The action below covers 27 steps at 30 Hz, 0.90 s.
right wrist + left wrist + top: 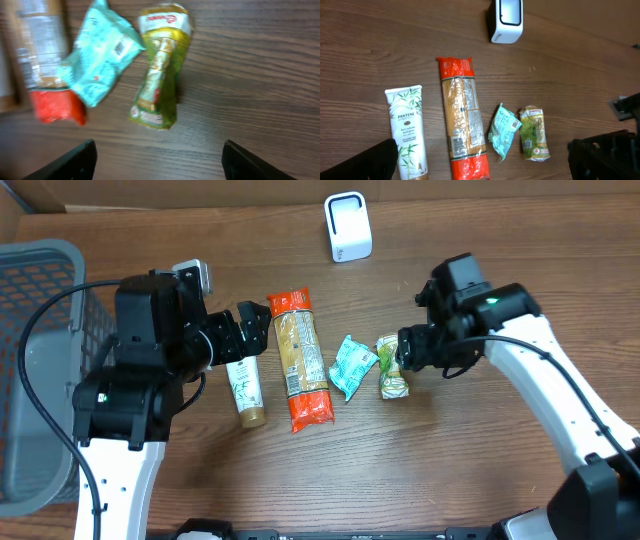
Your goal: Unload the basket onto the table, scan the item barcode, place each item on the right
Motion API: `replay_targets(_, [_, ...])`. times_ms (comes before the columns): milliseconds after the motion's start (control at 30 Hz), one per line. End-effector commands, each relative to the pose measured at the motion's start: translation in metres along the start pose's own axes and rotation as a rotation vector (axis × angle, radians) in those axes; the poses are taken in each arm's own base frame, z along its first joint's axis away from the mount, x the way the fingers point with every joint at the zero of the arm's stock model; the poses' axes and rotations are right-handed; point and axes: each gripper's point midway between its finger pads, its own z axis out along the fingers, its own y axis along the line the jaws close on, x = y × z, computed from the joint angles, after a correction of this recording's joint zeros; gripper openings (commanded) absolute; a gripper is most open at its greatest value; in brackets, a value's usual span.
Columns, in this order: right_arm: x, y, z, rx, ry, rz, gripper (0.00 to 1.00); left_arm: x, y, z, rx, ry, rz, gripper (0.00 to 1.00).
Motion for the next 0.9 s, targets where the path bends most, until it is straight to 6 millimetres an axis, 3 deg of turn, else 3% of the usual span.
replay_targets(0, [-0.002, -0.012, 0.02, 0.119, 0.012, 0.05, 0.8, 0.0, -0.002, 0.007, 0.005, 0.021, 0.02, 1.0])
replay_targets(300, [0.006, -0.005, 0.068, 0.07, 0.143, 0.06, 0.73, 0.005, 0.004, 0.027, -0.016, 0.076, 0.008, 1.0])
replay_targets(533, [0.008, -0.009, 0.087, 0.065, 0.127, 0.057, 0.62, 0.011, 0.009, 0.046, -0.03, 0.134, -0.004, 1.0])
replay_targets(633, [0.015, -0.013, 0.096, 0.068, 0.137, 0.058, 0.61, 0.021, 0.0, 0.05, 0.034, 0.192, -0.019, 0.99])
replay_targets(733, [0.022, -0.017, 0.103, 0.071, 0.145, 0.06, 0.47, 0.024, -0.018, 0.046, 0.135, 0.214, -0.024, 1.0])
replay_targets(867, [0.022, -0.018, 0.103, 0.078, 0.141, 0.059, 0.21, 0.013, -0.029, 0.04, 0.177, 0.187, -0.014, 0.99])
